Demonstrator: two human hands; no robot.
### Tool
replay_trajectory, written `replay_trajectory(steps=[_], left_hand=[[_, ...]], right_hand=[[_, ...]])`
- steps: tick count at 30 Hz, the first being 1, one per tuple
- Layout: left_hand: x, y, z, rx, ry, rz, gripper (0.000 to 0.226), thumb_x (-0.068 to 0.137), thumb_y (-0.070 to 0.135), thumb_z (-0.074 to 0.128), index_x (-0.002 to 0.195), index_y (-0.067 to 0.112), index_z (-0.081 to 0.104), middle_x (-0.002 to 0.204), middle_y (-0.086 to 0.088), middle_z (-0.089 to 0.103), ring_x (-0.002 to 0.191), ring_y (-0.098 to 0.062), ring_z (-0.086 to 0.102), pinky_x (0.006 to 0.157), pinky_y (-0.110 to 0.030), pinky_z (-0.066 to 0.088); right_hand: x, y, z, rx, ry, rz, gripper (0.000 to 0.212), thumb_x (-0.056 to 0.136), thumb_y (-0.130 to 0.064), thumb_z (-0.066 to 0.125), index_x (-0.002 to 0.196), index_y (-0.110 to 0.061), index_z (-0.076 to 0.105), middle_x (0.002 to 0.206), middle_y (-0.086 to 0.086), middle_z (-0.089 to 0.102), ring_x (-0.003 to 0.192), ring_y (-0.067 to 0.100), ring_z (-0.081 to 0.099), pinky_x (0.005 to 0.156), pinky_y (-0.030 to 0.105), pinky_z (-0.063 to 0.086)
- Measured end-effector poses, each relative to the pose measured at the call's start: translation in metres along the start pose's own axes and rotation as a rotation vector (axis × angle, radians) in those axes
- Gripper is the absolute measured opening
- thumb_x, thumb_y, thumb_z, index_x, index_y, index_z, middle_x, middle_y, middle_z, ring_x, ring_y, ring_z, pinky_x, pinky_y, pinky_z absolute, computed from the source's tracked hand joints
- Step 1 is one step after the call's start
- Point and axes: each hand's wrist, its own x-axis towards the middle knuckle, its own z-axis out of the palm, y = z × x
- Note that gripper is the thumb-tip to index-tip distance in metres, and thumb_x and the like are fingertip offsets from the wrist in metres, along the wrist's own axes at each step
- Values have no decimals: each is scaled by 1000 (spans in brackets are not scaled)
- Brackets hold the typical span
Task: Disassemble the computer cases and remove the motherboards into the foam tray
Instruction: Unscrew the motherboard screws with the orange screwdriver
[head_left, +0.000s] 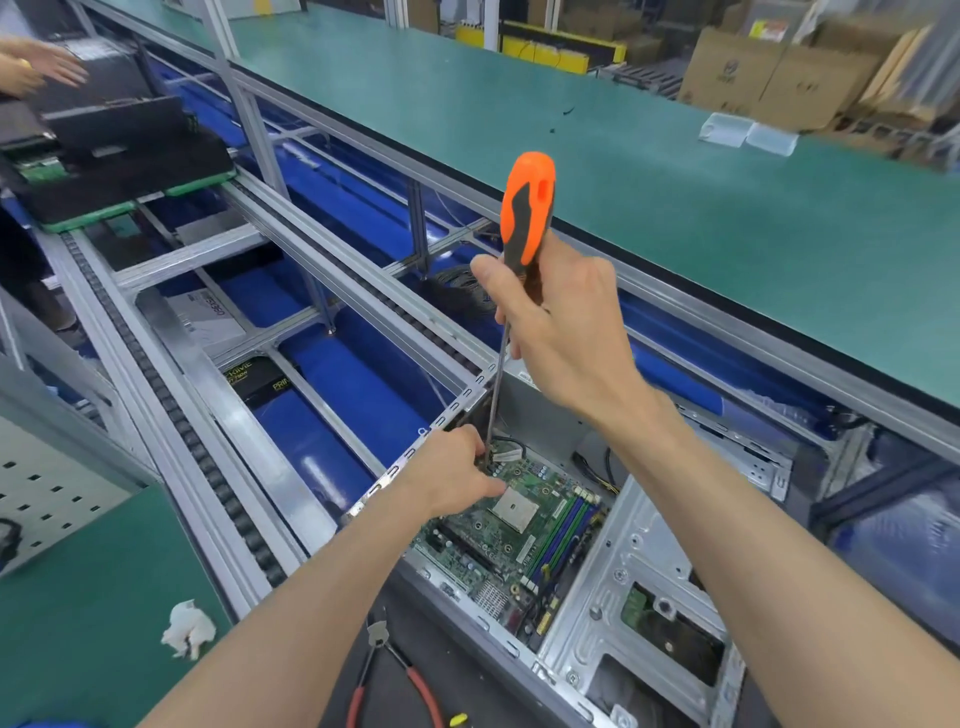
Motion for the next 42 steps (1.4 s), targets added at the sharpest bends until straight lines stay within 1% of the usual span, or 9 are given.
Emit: replay_trajectory(steps=[8, 12, 16, 21, 24, 28, 32, 37, 42], left_hand=[[9, 14, 29, -143, 30, -50, 61, 102, 50, 47, 55, 12, 39, 47, -2, 39, 36, -16, 34, 46, -26, 38], [9, 16, 30, -149, 47, -46, 61, 104, 47, 43, 55, 11, 37, 48, -2, 36, 36, -16, 31, 47, -28, 38], [11, 15, 29, -145, 70, -57, 59, 104, 43, 44, 55, 11, 40, 50, -2, 40, 40, -18, 36, 47, -28, 37], [12, 12, 22, -115, 13, -105, 47, 108, 32, 41, 76, 4, 60, 55, -2, 46, 48, -23, 47, 47, -25, 42], [4, 13, 21, -374, -68, -222, 21, 104, 10, 43, 113, 6, 61, 64, -1, 39, 50, -19, 41, 54, -30, 43], [-14, 14, 0, -1197, -218, -3, 44, 105, 24, 47, 61, 19, 46, 54, 5, 26, 40, -12, 20, 34, -19, 23], [-20, 12, -34, -1420, -210, 174, 30, 103, 12, 38, 77, 13, 53, 53, 11, 27, 39, -2, 21, 30, -12, 22], [-17, -2, -60, -1269, -125, 159, 36, 92, -4, 33, 110, -7, 65, 52, 7, 18, 45, -8, 11, 41, -15, 14], [-25, -20, -67, -733, 47, 323, 31, 69, 6, 53, 89, 10, 76, 49, -2, 22, 49, -16, 14, 50, -27, 15]], right_hand=[[-4, 1, -8, 13, 27, 15, 29, 100, -35, 54, 76, -24, 44, 58, 7, 58, 54, 20, 53, 60, 34, 41], [-16, 4, -5, 40, 13, 19, 23, 101, -36, 55, 81, -25, 48, 57, 5, 58, 55, 19, 52, 58, 26, 41], [-26, 8, -2, 34, -104, 23, 22, 103, -27, 51, 90, -10, 51, 60, 10, 60, 53, 26, 57, 61, 42, 43], [-17, 7, -15, -49, 30, -53, 15, 103, -22, 50, 92, -13, 50, 61, 6, 60, 53, 27, 54, 61, 45, 42], [-16, 17, -23, -45, 96, -27, 17, 102, -22, 49, 92, -8, 51, 62, 8, 59, 52, 31, 54, 60, 46, 44], [-27, 37, -19, -109, 38, 28, 21, 102, -23, 49, 92, -4, 52, 63, 8, 61, 56, 31, 55, 62, 47, 45], [-40, 48, -3, -73, -51, 78, 23, 103, -26, 50, 92, -6, 51, 62, 8, 62, 54, 31, 58, 62, 48, 47], [-50, 40, 24, 41, -101, 80, 22, 101, -26, 52, 86, -10, 47, 56, 4, 57, 52, 25, 56, 60, 46, 45], [-54, 30, 49, 93, -167, 23, 19, 100, -26, 55, 87, -24, 41, 57, 1, 59, 56, 22, 60, 63, 45, 48]])
